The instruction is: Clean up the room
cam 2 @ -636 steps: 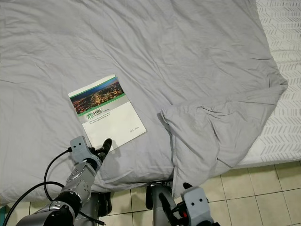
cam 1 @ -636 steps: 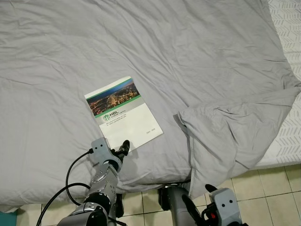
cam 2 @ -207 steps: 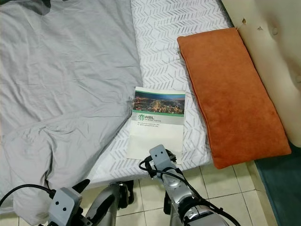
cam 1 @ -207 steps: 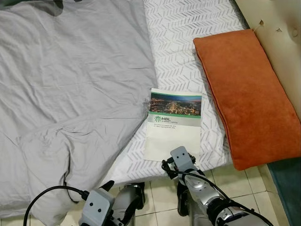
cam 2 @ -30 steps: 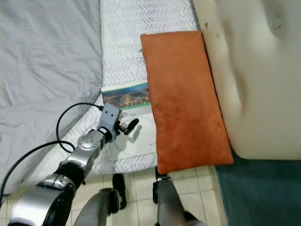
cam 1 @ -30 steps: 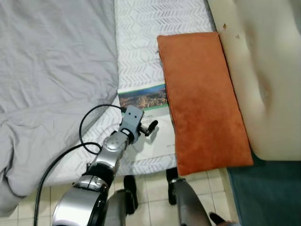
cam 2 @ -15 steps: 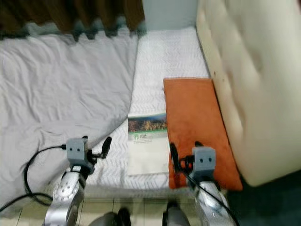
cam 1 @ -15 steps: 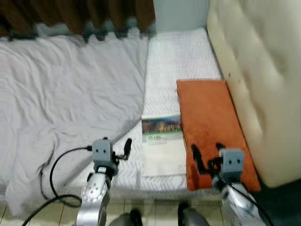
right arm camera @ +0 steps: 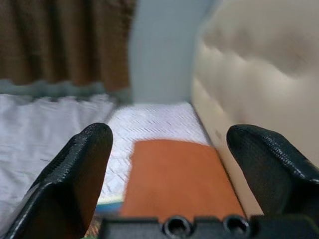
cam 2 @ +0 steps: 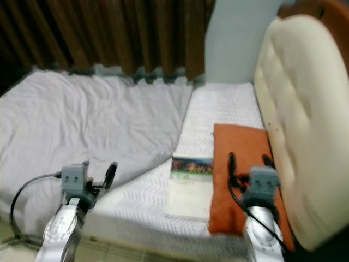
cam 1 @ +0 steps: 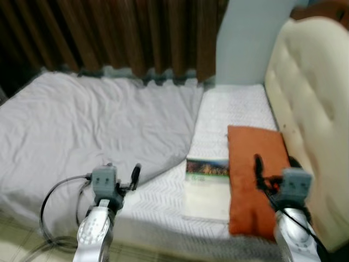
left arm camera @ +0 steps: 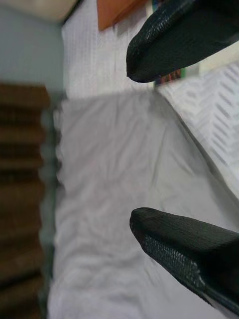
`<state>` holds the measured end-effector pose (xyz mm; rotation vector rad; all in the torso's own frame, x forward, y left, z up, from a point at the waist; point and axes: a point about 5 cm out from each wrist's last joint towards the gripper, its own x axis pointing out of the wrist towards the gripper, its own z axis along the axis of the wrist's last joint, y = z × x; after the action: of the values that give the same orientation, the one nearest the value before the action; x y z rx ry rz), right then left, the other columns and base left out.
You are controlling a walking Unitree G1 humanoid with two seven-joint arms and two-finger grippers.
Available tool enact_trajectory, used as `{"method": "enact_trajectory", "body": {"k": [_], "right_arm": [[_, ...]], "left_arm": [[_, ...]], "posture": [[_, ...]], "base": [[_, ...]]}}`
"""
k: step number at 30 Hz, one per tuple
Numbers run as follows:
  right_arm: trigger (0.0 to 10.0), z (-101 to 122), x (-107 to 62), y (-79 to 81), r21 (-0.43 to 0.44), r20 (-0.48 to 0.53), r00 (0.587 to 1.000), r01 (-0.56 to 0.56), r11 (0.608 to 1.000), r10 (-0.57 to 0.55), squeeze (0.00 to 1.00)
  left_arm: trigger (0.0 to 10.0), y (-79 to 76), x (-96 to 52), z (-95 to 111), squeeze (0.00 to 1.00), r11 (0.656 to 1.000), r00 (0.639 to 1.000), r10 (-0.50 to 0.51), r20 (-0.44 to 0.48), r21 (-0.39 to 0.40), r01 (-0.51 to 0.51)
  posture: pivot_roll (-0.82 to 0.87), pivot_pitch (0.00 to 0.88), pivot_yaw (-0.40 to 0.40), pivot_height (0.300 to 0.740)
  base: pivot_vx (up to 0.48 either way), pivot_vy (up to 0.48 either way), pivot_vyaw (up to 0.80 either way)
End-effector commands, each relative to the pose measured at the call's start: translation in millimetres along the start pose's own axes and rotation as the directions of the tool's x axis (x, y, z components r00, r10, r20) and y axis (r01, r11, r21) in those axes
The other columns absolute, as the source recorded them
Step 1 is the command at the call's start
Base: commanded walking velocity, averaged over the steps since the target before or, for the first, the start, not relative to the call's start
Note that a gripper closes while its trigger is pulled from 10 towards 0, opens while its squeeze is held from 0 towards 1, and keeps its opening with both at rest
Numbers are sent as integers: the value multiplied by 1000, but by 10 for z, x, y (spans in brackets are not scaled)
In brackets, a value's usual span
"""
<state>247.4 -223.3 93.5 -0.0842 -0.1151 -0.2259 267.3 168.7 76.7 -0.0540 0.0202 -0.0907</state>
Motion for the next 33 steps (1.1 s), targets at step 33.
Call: {"method": "enact_trajectory", "body": {"k": [33], "right_arm": [[10000,-231,35,435,110,-175,887,-413,904,427,0]], "left_arm": [[10000,-28,-10,-106,0,998,993,51,-102,-38,-55]], "posture": [[13,0,-11,740]], "base": [[0,291,0]]}}
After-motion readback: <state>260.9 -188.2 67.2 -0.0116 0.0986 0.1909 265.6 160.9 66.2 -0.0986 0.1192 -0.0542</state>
